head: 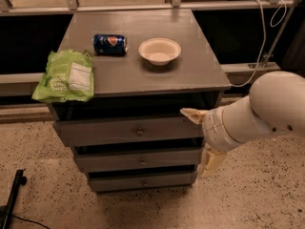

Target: Open top drawer

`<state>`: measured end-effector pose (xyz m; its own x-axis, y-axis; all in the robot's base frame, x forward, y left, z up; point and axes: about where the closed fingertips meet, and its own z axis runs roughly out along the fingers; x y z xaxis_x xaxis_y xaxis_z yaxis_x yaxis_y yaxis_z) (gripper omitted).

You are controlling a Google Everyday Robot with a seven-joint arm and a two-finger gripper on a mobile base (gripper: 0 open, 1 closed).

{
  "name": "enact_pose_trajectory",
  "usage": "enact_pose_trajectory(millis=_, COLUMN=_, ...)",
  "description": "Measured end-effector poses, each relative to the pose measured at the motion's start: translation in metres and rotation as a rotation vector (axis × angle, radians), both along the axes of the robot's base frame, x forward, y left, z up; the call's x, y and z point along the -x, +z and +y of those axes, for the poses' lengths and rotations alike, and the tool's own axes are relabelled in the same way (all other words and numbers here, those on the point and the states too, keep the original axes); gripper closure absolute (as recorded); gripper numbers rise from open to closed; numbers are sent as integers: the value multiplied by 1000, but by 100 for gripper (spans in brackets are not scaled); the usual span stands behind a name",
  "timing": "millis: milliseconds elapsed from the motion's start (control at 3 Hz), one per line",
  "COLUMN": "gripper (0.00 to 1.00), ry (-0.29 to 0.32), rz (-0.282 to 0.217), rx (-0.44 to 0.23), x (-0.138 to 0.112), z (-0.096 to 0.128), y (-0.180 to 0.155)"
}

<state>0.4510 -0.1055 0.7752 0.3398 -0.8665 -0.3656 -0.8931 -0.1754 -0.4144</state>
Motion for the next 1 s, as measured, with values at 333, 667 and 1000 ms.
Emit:
enact_pose_trajectory(millis=333, gripper=0, ry=-14, rz=-15, rx=29, x=-11, z=-8, y=-4)
enact_pose_trajectory(millis=667, gripper=0, ry=17, rz=-84, rx=79, x=-23, z=-15, y=-13)
enact_pose_trajectory(millis=1000, gripper=0, ry=19, rz=-128, rx=145, x=-45, z=-30, y=-32)
